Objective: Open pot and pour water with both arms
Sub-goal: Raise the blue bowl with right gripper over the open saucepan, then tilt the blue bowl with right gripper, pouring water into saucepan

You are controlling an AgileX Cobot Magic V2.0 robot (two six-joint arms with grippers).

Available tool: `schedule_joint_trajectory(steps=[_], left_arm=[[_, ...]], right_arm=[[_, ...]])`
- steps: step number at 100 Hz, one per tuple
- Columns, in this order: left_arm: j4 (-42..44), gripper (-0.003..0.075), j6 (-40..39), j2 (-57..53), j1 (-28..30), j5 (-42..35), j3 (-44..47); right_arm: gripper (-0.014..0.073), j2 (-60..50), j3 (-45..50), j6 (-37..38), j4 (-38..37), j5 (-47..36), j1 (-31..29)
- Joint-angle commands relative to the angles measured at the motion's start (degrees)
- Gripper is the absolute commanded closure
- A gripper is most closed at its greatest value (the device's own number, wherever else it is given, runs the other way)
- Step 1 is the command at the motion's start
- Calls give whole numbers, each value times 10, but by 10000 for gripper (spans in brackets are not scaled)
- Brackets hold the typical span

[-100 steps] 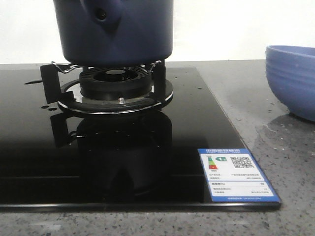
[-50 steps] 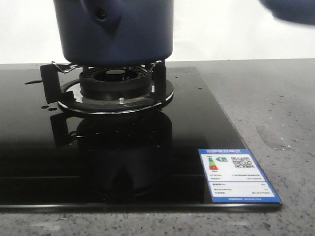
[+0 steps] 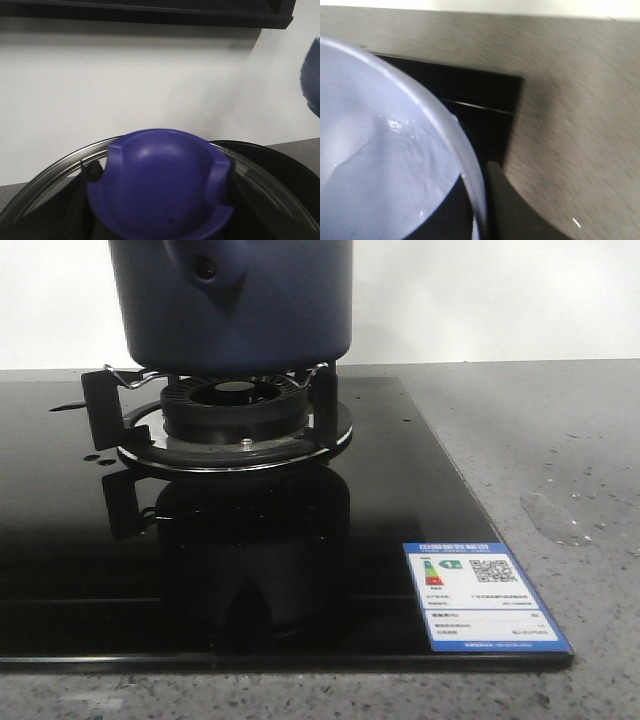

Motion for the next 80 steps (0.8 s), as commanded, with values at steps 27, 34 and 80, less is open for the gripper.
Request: schedule_joint_trajectory(steps=[27, 34, 80], left_arm=[[-15, 471, 1, -6, -6, 21, -20], [-15, 471, 1, -6, -6, 21, -20], [-10, 471, 1, -6, -33, 12, -20]], right_arm=[[650, 89, -148, 11, -24, -84, 105], [650, 98, -151, 11, -65, -109, 124], [631, 103, -148, 14, -235, -195, 164]])
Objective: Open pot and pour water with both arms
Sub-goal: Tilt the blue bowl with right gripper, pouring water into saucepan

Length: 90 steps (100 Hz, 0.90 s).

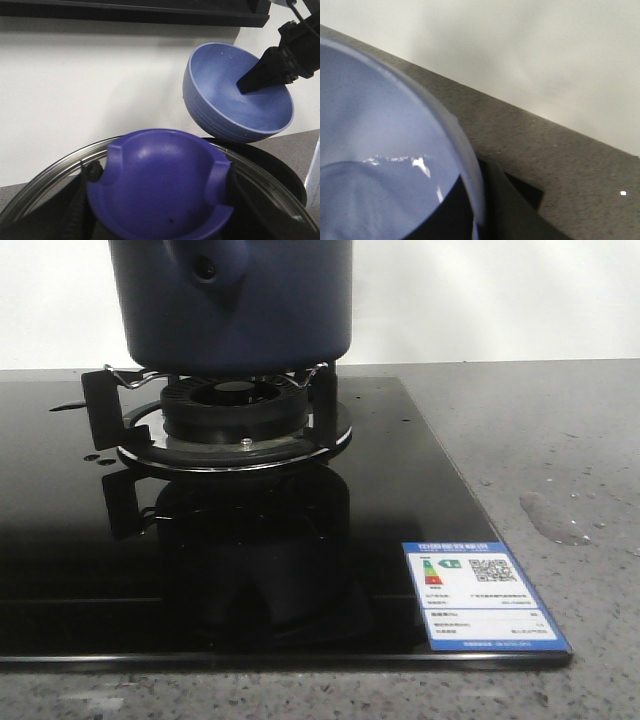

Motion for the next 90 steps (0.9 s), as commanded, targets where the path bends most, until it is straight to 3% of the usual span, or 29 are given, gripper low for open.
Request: schedule_joint_trajectory(steps=[1, 23, 33, 57, 90], left_arm=[[-9, 471, 1, -6, -4, 11, -20], [-9, 471, 1, -6, -4, -2, -20], [-9, 471, 1, -6, -4, -2, -20], [-9, 471, 1, -6, -4, -2, -20], [-9, 471, 1, -6, -9, -2, -20]], right_arm=[[631, -35, -19, 5, -29, -56, 4], [631, -35, -13, 20, -141, -74, 46], [631, -35, -5, 23, -230, -88, 79], [631, -20, 3, 118, -472, -87, 152], [633, 14, 6, 149, -634, -60, 196]])
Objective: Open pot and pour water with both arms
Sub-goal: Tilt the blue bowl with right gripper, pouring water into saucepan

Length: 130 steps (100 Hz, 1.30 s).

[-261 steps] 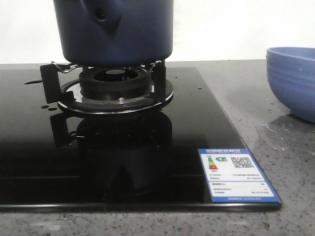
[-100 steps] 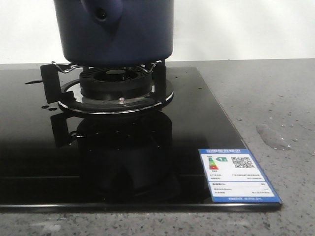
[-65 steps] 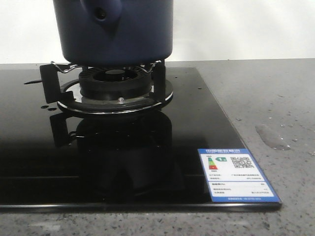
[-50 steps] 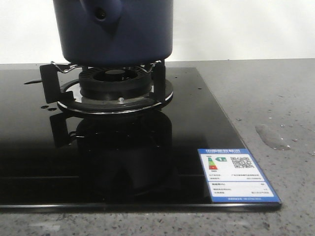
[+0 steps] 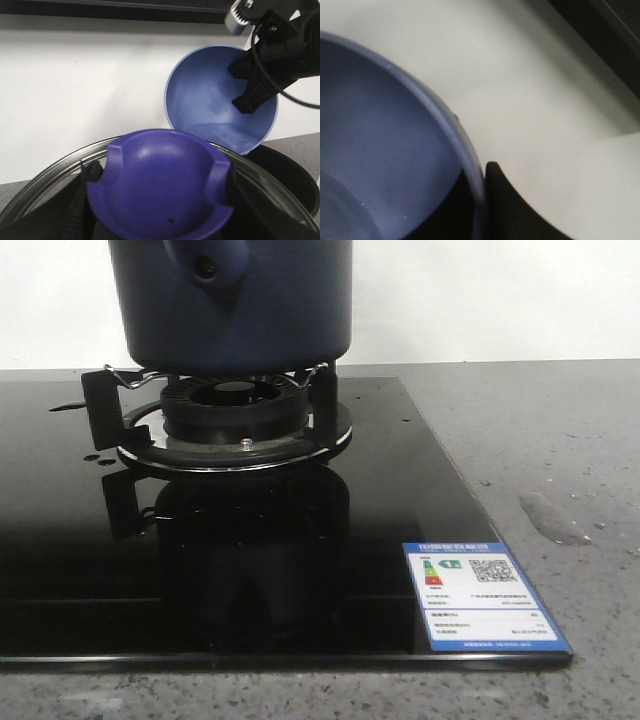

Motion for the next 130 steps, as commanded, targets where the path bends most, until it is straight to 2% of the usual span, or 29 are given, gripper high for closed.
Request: schedule_joint_trajectory(steps=[1, 18, 40, 67, 93, 130], left_arm=[[-9, 471, 0, -6, -8, 14, -20], [-9, 471, 0, -6, -23, 13, -20], [-9, 471, 0, -6, -24, 13, -20], [-9, 471, 0, -6, -40, 1, -20], [-9, 471, 0, -6, -40, 1, -20], [-9, 472, 0, -6, -40, 0, -20]], right_arm=[[633, -32, -15, 9, -96, -23, 7], [633, -32, -15, 12, -195, -24, 23], [634, -32, -15, 20, -217, -13, 40], [634, -42, -15, 20, -316, 5, 75], [634, -50, -15, 20, -354, 38, 102], [634, -50, -14, 21, -347, 71, 108]])
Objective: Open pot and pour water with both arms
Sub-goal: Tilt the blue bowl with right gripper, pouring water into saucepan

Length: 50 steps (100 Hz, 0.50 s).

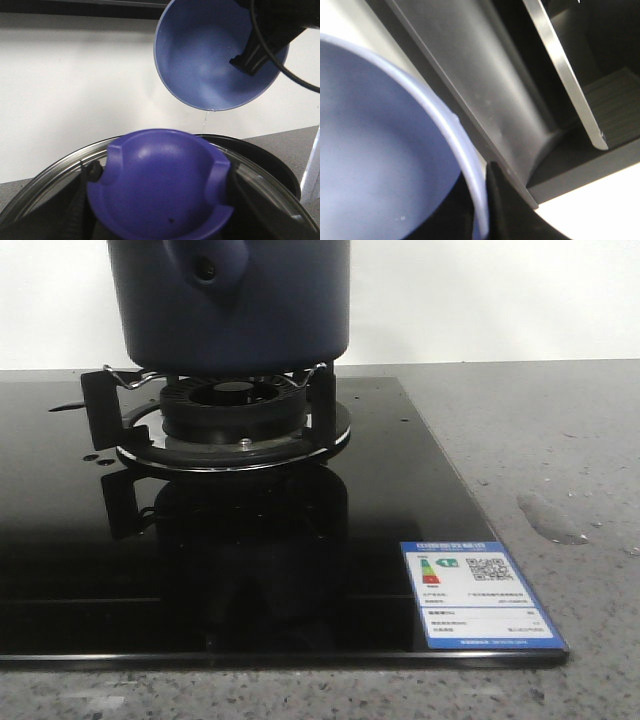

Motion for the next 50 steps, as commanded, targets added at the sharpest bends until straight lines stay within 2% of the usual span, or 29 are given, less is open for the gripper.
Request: schedule_joint_trajectory(steps=[1, 14, 41, 50], left_arm=[[-9, 472, 0, -6, -5, 14, -20], [-9, 472, 0, -6, -5, 14, -20], [-9, 480, 0, -6, -5, 14, -20], [-9, 480, 0, -6, -5, 14, -20]], right_arm=[[634, -40, -15, 4, -43, 1, 0], [634, -40, 1, 4, -14, 6, 0], [634, -40, 52, 18, -6, 31, 0], [636, -50, 52, 64, -5, 36, 0]])
